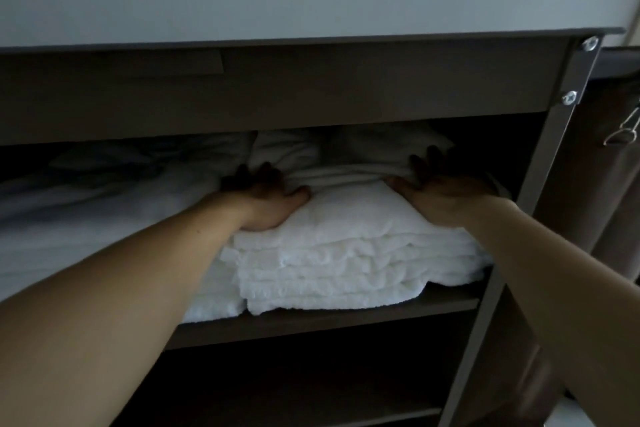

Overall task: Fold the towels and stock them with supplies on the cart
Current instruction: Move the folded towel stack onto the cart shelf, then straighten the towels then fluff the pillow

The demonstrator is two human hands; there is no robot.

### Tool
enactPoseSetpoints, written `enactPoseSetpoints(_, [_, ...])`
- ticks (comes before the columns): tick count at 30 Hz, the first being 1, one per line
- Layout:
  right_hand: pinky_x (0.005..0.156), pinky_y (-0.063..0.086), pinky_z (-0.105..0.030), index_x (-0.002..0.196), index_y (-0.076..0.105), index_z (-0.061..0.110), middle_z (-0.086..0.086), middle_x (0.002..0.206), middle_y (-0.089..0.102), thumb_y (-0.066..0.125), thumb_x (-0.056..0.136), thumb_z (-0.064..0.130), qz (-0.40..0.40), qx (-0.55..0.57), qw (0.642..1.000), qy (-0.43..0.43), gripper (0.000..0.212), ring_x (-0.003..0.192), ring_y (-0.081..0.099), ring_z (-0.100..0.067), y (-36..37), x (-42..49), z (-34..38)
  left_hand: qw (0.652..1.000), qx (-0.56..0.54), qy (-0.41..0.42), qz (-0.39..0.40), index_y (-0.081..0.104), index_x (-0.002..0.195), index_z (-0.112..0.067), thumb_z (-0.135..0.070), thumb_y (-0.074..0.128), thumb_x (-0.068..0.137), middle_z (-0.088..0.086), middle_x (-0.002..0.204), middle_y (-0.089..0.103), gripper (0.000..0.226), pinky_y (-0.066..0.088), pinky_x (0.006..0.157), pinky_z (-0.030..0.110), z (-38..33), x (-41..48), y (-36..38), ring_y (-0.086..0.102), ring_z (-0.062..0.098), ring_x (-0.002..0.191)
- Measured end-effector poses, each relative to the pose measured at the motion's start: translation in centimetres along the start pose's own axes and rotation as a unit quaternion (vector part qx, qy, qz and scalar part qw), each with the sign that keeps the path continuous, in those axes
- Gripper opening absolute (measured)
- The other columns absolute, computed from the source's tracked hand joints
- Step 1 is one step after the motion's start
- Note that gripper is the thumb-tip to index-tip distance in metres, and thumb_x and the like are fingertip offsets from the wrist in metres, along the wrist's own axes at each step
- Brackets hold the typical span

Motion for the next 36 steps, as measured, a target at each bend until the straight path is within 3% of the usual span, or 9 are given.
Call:
enactPoseSetpoints(5, [0.118,0.025,-0.049,0.158,0.012,0.027,0.001,0.165,0.016,-0.02,0.053,0.098,-0.011,0.046,0.999,0.015,0.131,0.149,0.022,-0.028,0.9,0.0,0.0,0.997,-0.063,-0.028,0.017,0.007,0.158,-0.026,-0.092,0.009,0.068,-0.006,0.166,0.008,0.112,0.019,0.12,0.048,0.3,-0.1,0.0,0.011,0.033,0.151])
enactPoseSetpoints(8, [0.116,0.026,-0.048,0.158,0.014,0.024,0.0,0.164,0.019,-0.008,0.066,0.094,-0.009,0.059,0.998,0.01,0.117,0.148,0.024,-0.029,0.8,-0.1,0.1,0.998,-0.059,-0.038,0.003,0.004,0.158,-0.024,-0.087,0.014,0.081,-0.005,0.167,0.005,0.1,0.017,0.12,0.048,0.4,-0.3,0.3,0.008,0.033,0.152])
enactPoseSetpoints(11, [0.119,0.024,-0.047,0.156,0.02,0.026,-0.003,0.163,0.023,0.001,0.081,0.086,-0.031,0.06,0.998,-0.016,0.098,0.147,0.026,-0.029,-0.5,-0.8,0.6,0.999,0.012,-0.016,-0.041,0.026,0.154,-0.027,-0.082,0.008,0.082,0.002,0.161,0.026,0.092,0.026,0.115,0.054,-0.4,-1.1,-1.0,0.024,0.037,0.145])
enactPoseSetpoints(14, [0.12,0.015,-0.052,0.152,0.007,0.047,-0.002,0.165,0.018,-0.011,0.077,0.084,-0.074,0.033,0.993,-0.091,0.086,0.15,0.019,-0.032,-1.2,-1.4,3.2,0.989,0.075,0.01,-0.127,0.036,0.147,-0.041,-0.082,0.001,0.077,0.003,0.16,0.028,0.088,0.015,0.115,0.065,-0.5,-2.4,-2.0,0.017,0.034,0.148])
enactPoseSetpoints(16, [0.118,0.004,-0.06,0.146,-0.01,0.056,0.007,0.167,0.006,-0.019,0.068,0.088,-0.021,0.034,0.994,-0.103,0.085,0.153,0.008,-0.031,-0.3,-1.9,4.8,0.995,0.001,-0.038,-0.096,0.032,0.147,-0.042,-0.085,0.002,0.073,0.002,0.163,0.023,0.091,0.011,0.114,0.069,0.4,-3.3,-1.5,0.017,0.036,0.148])
enactPoseSetpoints(20, [0.117,0.004,-0.063,0.15,-0.005,0.053,0.012,0.166,0.007,-0.022,0.064,0.09,0.019,-0.008,0.996,-0.082,0.095,0.153,0.002,-0.029,1.8,-2.4,5.7,0.991,-0.011,-0.123,-0.056,0.014,0.153,-0.044,-0.084,0.009,0.079,0.007,0.165,0.011,0.085,0.004,0.108,0.075,0.8,-5.2,0.2,0.007,0.049,0.147])
enactPoseSetpoints(25, [0.119,0.004,-0.062,0.151,-0.01,0.049,0.007,0.167,-0.001,-0.022,0.064,0.085,0.057,0.043,0.997,-0.035,0.095,0.153,0.0,-0.026,-0.8,-5.3,7.9,0.998,-0.027,-0.047,-0.042,0.013,0.155,-0.039,-0.073,0.022,0.091,0.005,0.166,0.002,0.073,0.012,0.112,0.068,1.1,-8.1,-1.7,0.006,0.045,0.148])
enactPoseSetpoints(30, [0.122,-0.005,-0.057,0.152,-0.017,0.047,0.008,0.163,-0.025,-0.021,0.069,0.084,0.143,0.076,0.98,-0.119,0.092,0.151,-0.023,-0.019,-3.8,-14.6,14.3,0.998,-0.05,-0.002,0.042,-0.001,0.158,-0.031,-0.061,0.023,0.099,-0.002,0.166,-0.014,0.071,0.0,0.121,0.057,4.1,-16.9,-2.5,-0.016,0.024,0.152])
enactPoseSetpoints(36, [0.121,0.0,-0.057,0.157,-0.005,0.038,0.002,0.167,-0.015,-0.004,0.083,0.081,0.191,0.082,0.954,-0.215,0.085,0.152,-0.018,-0.023,-11.4,-19.7,21.6,0.99,-0.057,-0.089,0.096,-0.002,0.158,-0.028,-0.064,0.017,0.097,0.0,0.167,-0.008,0.073,0.009,0.12,0.057,9.6,-26.4,-6.9,-0.013,0.026,0.152])
Point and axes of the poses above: each hand's wrist, its own x-axis towards the middle knuckle, its own y-axis out of the palm, z = x × y, the point moved 2 cm from there along x, towards the middle knuckle
